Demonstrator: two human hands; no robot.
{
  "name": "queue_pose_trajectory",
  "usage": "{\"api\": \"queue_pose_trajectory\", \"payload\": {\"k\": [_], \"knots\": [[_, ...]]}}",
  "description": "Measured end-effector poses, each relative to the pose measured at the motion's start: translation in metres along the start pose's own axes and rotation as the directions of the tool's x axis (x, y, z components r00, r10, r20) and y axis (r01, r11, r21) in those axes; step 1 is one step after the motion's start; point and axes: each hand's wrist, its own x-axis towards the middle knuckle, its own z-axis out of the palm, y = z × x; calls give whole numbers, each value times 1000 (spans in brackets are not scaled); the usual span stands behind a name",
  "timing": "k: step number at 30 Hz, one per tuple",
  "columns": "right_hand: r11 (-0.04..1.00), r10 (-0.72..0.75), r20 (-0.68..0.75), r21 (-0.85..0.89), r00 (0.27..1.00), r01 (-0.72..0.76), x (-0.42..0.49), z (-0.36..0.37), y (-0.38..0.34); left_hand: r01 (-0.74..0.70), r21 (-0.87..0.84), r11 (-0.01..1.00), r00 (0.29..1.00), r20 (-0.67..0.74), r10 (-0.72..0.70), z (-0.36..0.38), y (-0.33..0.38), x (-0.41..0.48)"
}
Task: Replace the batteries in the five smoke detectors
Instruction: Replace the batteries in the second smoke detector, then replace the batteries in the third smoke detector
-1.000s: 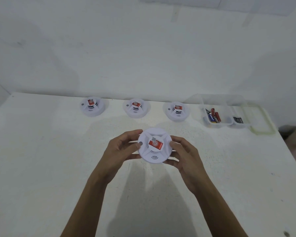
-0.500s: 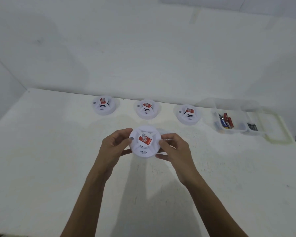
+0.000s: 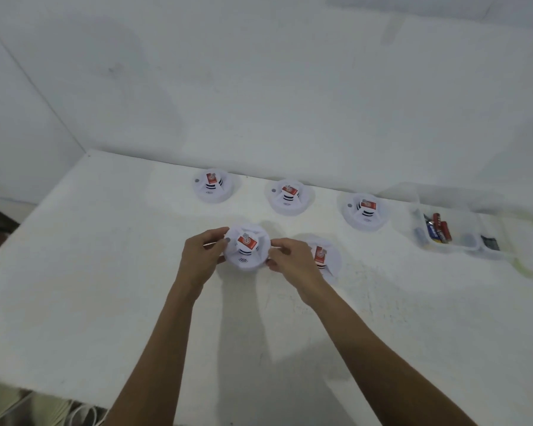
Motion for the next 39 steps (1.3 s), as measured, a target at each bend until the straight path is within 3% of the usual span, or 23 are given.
{"api": "queue_pose_trajectory", "payload": {"k": [13,23,26,30,35,39], "knots": [[997,36,-8,-69,999,-36,21,14,12,-6,272,962,997,-74,27,1,-16,16],[994,41,75,-104,996,-33,24,11,14,-57,517,854,984,-114,134,8,-18,14],[997,29,83,-75,996,-23,17,4,8,-52,523,851,980,-137,144,10,-20,14],[999,-12,72,49,997,9,8,-21,-6,-157,514,843,938,-188,290,23,-11,11],[975,-73,-81,204,994,88,8,-75,-27,-349,500,793,872,-136,469,63,15,17],[976,-67,-237,185,969,112,18,-124,-26,-408,432,804,887,-18,461,112,30,23]]}}
